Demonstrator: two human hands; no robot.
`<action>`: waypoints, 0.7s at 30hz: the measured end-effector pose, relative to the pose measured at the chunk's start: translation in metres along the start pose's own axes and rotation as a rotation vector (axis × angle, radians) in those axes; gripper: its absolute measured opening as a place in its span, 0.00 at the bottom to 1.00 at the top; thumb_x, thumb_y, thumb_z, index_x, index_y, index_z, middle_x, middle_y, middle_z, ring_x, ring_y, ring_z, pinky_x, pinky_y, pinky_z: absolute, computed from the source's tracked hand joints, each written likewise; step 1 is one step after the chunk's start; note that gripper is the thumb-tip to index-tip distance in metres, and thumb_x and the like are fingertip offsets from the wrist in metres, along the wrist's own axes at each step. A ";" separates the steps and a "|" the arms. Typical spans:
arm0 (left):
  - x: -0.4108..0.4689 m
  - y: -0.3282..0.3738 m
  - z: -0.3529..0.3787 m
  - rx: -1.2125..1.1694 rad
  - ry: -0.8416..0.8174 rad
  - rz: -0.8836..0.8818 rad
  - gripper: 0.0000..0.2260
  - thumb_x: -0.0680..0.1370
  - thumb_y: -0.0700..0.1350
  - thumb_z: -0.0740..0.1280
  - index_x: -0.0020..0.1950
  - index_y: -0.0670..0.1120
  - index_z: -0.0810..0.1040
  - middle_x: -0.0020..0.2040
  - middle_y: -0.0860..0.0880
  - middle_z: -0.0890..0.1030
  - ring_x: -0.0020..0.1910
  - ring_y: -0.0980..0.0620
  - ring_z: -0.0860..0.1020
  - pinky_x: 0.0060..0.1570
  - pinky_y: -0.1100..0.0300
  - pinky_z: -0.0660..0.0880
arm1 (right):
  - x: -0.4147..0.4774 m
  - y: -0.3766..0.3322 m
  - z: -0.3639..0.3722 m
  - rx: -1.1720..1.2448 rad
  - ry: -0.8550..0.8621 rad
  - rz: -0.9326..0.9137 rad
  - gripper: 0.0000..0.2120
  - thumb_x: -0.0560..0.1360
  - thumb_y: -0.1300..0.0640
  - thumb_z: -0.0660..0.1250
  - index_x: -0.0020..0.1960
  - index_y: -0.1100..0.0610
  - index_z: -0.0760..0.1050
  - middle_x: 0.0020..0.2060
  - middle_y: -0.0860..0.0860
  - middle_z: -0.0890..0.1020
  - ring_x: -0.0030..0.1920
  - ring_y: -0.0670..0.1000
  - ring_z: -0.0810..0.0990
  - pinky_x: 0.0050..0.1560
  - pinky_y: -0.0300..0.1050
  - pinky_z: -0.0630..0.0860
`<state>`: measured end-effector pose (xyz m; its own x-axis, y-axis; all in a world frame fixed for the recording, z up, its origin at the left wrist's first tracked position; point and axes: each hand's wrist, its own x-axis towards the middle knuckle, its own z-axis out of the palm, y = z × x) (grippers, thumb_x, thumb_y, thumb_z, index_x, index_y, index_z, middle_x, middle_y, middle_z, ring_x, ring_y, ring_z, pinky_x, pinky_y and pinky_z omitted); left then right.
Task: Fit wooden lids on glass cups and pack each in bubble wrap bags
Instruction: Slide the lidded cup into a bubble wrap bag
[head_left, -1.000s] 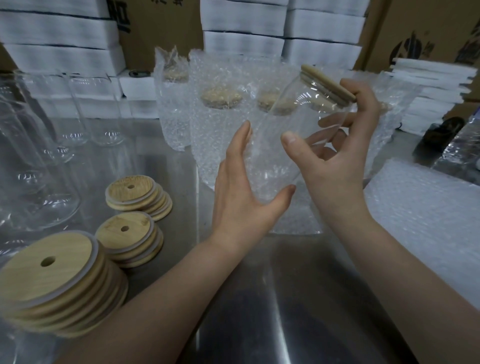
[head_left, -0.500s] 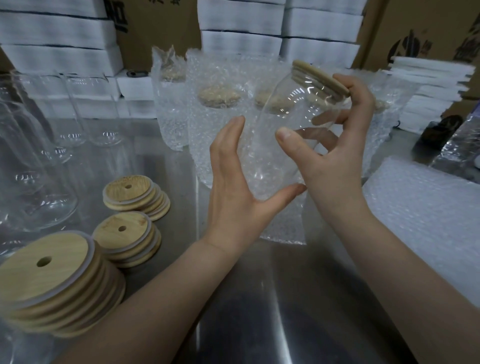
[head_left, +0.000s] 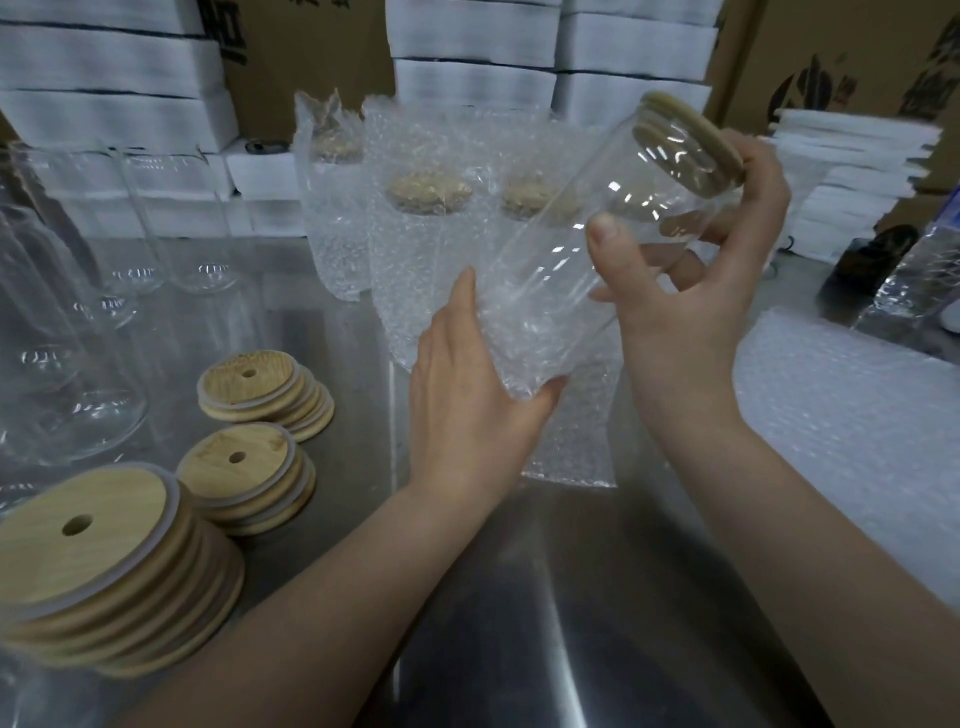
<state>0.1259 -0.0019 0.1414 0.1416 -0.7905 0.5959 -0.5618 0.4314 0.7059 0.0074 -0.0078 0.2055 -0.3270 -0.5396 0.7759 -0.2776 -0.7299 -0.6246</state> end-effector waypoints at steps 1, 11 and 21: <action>0.000 0.001 0.000 -0.018 0.005 -0.004 0.47 0.68 0.56 0.77 0.79 0.46 0.54 0.73 0.48 0.66 0.71 0.53 0.62 0.68 0.61 0.59 | -0.001 0.000 0.000 -0.012 -0.004 -0.018 0.32 0.71 0.50 0.75 0.69 0.50 0.61 0.67 0.54 0.67 0.61 0.53 0.74 0.48 0.57 0.81; -0.001 0.010 -0.006 -0.098 0.062 0.002 0.44 0.68 0.57 0.77 0.77 0.48 0.59 0.72 0.50 0.67 0.71 0.56 0.65 0.69 0.52 0.69 | -0.009 -0.007 0.005 -0.040 -0.121 0.023 0.32 0.69 0.52 0.77 0.66 0.44 0.63 0.61 0.54 0.69 0.54 0.47 0.78 0.52 0.53 0.81; 0.005 0.017 -0.010 -0.191 0.099 0.014 0.44 0.67 0.59 0.75 0.77 0.48 0.59 0.71 0.58 0.66 0.69 0.63 0.64 0.63 0.73 0.62 | -0.009 -0.008 0.007 -0.006 -0.288 -0.028 0.33 0.68 0.60 0.77 0.67 0.53 0.65 0.65 0.51 0.68 0.61 0.55 0.73 0.56 0.53 0.79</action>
<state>0.1256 0.0060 0.1605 0.2191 -0.7413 0.6344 -0.4011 0.5243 0.7511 0.0190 -0.0001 0.2040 -0.0494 -0.6164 0.7859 -0.2884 -0.7445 -0.6021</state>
